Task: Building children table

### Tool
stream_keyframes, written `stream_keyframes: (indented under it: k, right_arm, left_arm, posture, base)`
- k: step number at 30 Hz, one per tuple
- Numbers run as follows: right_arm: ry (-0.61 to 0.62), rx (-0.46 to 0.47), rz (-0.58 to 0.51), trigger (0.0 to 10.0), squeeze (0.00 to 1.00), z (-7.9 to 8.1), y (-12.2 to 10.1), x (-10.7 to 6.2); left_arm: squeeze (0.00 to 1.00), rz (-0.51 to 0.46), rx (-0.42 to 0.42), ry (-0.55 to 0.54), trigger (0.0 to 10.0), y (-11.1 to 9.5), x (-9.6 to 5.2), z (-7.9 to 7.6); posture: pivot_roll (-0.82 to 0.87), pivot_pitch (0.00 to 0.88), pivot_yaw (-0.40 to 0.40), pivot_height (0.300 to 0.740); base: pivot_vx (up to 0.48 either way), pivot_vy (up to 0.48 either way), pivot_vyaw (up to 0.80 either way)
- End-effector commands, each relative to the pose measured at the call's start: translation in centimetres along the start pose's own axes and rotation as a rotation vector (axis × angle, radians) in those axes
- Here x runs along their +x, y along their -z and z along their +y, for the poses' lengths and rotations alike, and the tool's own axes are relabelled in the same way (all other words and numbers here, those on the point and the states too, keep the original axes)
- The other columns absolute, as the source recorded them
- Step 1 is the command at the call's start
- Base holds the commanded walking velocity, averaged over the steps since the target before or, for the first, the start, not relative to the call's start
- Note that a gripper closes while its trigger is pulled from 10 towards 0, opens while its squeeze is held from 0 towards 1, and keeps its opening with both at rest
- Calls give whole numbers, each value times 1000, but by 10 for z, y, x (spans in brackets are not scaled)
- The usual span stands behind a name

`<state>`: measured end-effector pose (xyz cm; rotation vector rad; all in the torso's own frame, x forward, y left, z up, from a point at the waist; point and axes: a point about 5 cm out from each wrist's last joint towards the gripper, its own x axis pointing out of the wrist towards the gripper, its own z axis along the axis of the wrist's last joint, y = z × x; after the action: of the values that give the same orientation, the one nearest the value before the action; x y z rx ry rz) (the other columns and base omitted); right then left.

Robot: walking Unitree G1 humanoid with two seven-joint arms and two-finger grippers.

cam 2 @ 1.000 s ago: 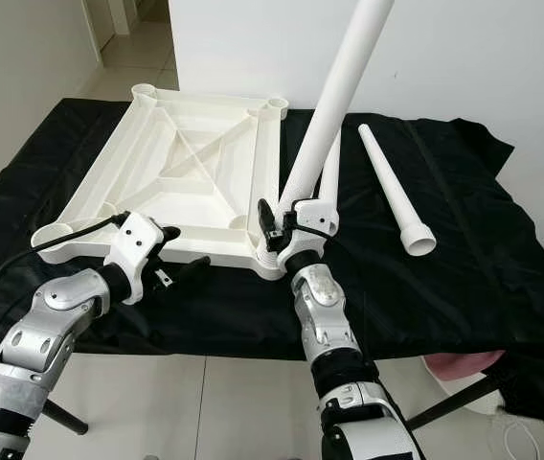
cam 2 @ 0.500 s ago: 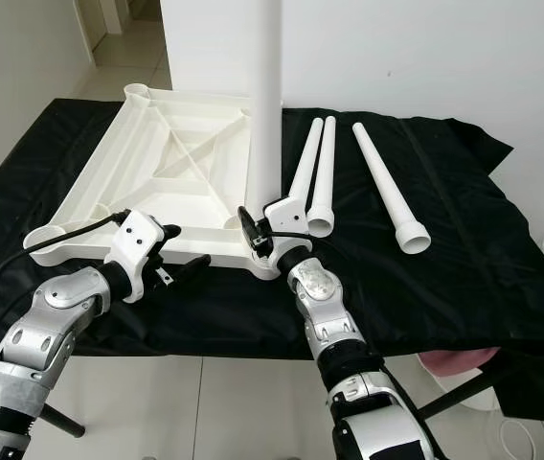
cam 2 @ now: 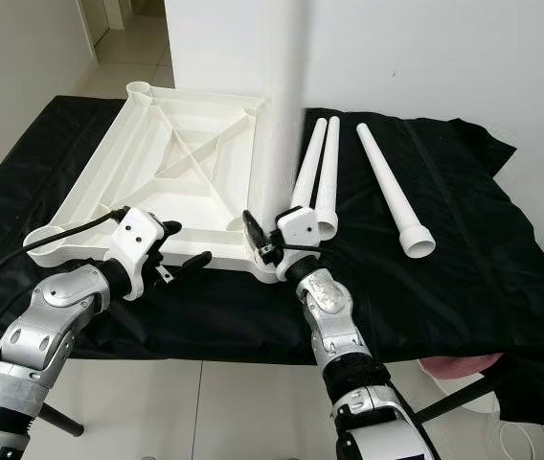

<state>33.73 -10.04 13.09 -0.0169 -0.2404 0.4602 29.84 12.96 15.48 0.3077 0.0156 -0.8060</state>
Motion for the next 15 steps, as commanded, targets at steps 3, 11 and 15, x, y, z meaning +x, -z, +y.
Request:
stream_keyframes:
  k: [3,11,15]
  right_arm:
    - [107,76,218,10000,0,-14,42,-27]
    - [61,18,253,10000,0,-12,43,-23]
    - [61,19,287,10000,0,-14,43,-19]
  left_arm:
    - [0,8,0,-25,10000,0,0,3]
    - [0,7,0,-27,10000,-1,0,3]
    - [0,6,0,-28,10000,-1,0,3]
  posture:
    - [51,22,-25,740]
    - [52,20,-26,740]
    - [49,20,-25,740]
  base:
    - [0,0,0]
    - [0,0,0]
    - [0,0,0]
